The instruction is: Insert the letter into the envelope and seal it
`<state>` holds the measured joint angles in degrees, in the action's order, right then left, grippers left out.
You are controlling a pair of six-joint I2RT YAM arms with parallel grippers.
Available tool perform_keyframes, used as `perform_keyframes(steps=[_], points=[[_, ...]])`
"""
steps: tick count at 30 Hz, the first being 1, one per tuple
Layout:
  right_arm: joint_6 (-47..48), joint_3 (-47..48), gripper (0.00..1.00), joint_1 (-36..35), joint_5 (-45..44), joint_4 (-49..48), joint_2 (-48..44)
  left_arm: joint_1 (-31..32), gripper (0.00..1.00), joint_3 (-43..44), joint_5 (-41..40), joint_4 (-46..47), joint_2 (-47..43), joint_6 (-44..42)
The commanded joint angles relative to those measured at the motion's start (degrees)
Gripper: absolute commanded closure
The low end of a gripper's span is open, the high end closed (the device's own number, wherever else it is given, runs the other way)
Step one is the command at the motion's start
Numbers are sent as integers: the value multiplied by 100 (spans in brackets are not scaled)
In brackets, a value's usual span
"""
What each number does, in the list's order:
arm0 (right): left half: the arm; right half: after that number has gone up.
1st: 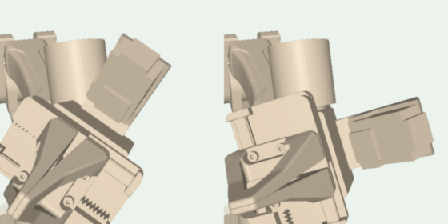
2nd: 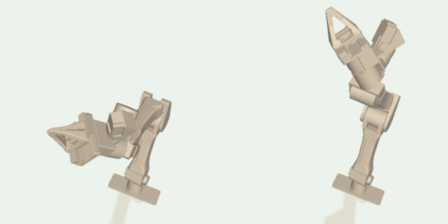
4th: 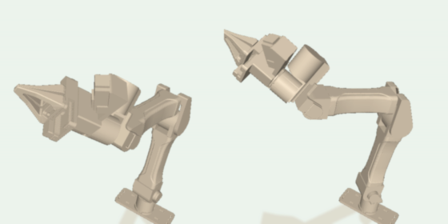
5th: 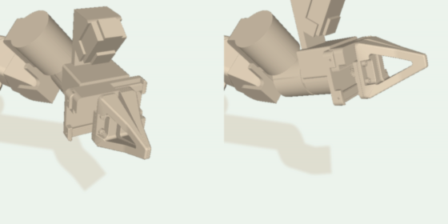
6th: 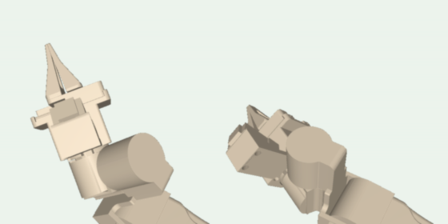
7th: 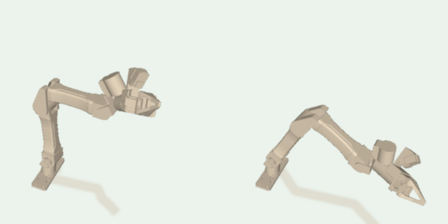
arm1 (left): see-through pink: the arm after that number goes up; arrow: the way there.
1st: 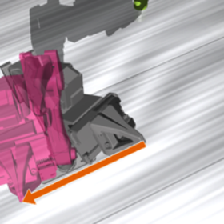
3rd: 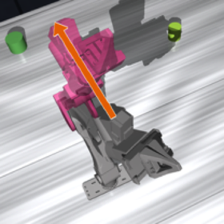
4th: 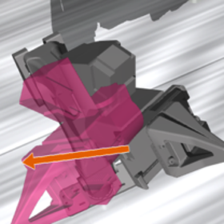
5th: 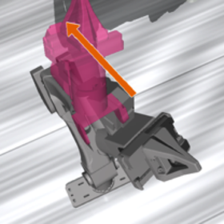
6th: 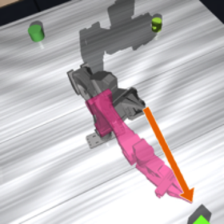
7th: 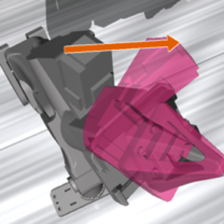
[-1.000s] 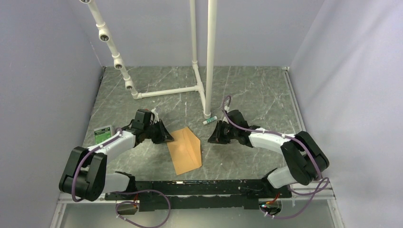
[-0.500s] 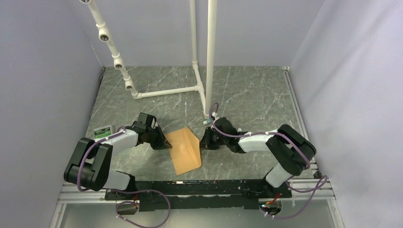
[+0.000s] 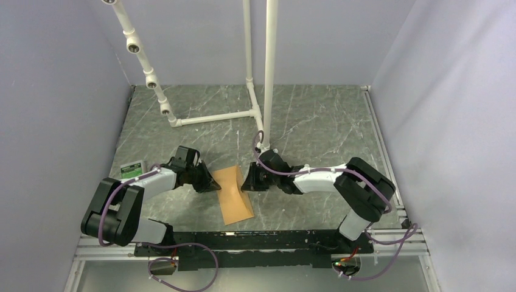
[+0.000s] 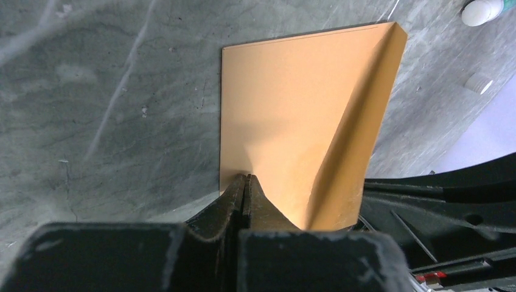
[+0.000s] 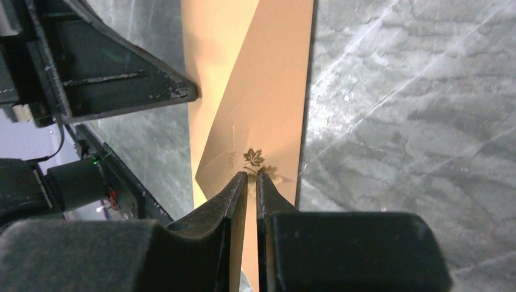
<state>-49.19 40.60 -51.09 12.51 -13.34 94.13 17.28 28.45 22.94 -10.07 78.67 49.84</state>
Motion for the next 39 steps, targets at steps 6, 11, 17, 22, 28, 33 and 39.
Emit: perform_keyframes(steps=[6,11,17,22,28,33,39], points=[[138,462,86,-126,-297,291,434,56,97,-119,-170,-330,172,-202],[335,758,86,-337,-640,835,617,56,97,-76,112,-229,109,-254],[894,1524,87,-893,-1834,2394,1003,32,98,299,532,-167,-215,-355],[1640,1823,85,-1148,-2633,3294,1166,-84,95,1012,729,-506,-108,-144],[2339,1731,84,-1289,-2890,3225,1223,-99,92,1398,1142,74,409,-236],[2816,1428,82,-1471,-2956,2622,1156,-93,92,1718,1666,403,1320,-433],[2974,1345,79,-1534,-2863,2243,1186,-77,90,1883,2226,915,2056,-500]])
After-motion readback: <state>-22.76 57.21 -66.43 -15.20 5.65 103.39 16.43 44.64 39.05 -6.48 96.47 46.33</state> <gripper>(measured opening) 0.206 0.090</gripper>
